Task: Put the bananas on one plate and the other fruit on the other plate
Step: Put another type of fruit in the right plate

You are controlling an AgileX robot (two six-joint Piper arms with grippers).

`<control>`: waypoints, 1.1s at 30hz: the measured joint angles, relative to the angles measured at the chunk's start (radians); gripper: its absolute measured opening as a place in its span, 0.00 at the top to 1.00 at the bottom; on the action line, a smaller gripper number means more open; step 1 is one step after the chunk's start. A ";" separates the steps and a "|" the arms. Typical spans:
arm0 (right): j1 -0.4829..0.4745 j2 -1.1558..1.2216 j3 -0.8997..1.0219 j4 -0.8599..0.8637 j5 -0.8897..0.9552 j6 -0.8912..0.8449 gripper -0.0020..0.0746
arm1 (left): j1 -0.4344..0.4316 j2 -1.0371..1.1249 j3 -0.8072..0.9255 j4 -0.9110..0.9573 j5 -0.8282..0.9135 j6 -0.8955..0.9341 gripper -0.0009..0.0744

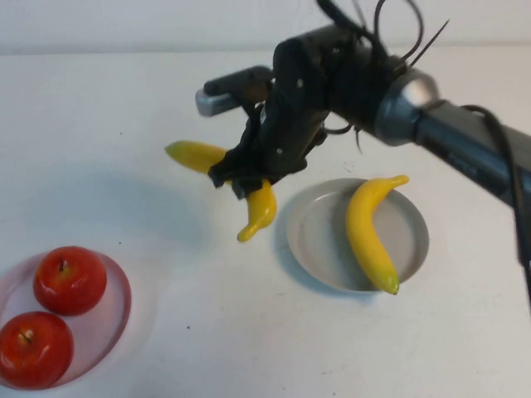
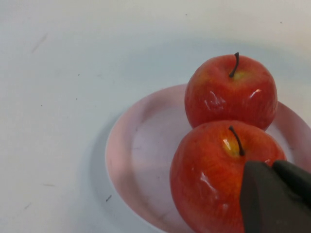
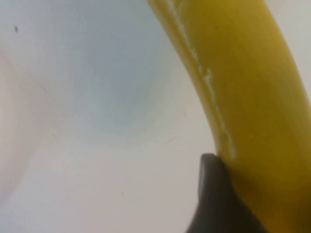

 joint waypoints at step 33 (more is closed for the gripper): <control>-0.101 -0.205 0.508 -0.014 -0.077 0.316 0.36 | 0.000 0.000 0.000 0.000 0.000 0.004 0.98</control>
